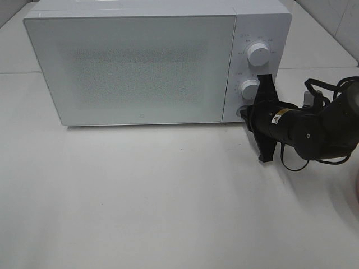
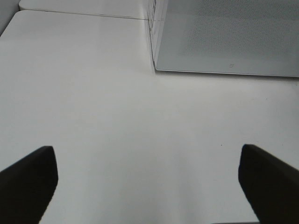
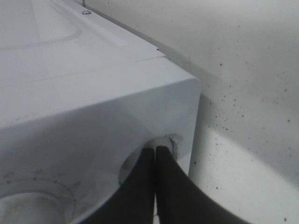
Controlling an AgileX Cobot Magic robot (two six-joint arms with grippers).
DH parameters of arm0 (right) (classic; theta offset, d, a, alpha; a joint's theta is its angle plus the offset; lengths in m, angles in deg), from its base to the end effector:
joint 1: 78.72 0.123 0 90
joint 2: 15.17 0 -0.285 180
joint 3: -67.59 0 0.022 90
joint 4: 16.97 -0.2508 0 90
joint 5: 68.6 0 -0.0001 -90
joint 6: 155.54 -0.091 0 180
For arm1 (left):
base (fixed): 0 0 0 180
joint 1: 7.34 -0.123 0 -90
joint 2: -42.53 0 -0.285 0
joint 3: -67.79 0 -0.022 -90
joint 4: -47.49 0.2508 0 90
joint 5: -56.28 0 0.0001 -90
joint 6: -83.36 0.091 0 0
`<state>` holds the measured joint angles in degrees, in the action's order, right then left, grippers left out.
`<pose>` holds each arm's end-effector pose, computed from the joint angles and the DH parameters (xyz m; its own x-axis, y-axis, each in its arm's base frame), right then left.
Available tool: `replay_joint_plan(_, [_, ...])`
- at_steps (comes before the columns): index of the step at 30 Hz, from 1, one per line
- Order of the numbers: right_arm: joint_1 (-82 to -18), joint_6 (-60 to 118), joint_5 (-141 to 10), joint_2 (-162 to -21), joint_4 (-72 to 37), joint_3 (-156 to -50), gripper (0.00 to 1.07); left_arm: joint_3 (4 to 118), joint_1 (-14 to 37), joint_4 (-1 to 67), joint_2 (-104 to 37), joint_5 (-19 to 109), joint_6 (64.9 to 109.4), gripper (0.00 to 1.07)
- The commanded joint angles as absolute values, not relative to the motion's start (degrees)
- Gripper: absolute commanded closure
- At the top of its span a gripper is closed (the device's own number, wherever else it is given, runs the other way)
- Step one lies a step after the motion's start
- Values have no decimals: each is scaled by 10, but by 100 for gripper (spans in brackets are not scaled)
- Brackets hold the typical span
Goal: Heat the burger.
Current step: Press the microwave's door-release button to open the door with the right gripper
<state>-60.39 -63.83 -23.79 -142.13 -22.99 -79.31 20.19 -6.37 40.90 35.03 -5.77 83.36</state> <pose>0.3434 0.1067 0.0834 -0.2317 0.9727 0.0088 0.4181 0.0914 0.9038 -0.0090 -0.0091 0.2806 -0.4589 -0.0460 -0.8873 0.0825 0.9921 -0.0941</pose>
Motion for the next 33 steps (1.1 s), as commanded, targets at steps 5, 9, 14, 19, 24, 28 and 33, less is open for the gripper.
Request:
replay_joint_plan(5, [-606,-635,-167,-1418,-277,-810,107,201,-63,407,364,-49,834,9])
replay_joint_plan(9, [-605,-633,-139,-1418,-313,-810,107,201,-63,407,364,-49,834,9])
replay_joint_plan(14, [-605,-631,-120,-1418,-324,-819,107,201,-63,407,364,-49,834,9])
replay_joint_plan(19, [-605,-625,-119,-1418,-325,-842,107,201,-63,407,364,-49,834,9])
replay_joint_plan(24, [-605,-618,-107,-1418,-359,-861,107,201,-63,407,364,-49,834,9])
replay_joint_plan(28, [-605,-585,-88,-1418,-387,-884,107,201,-63,407,364,-49,834,9])
replay_joint_plan(33, [-605,-559,-72,-1418,-410,-897,107,201,-63,407,364,-49,834,9])
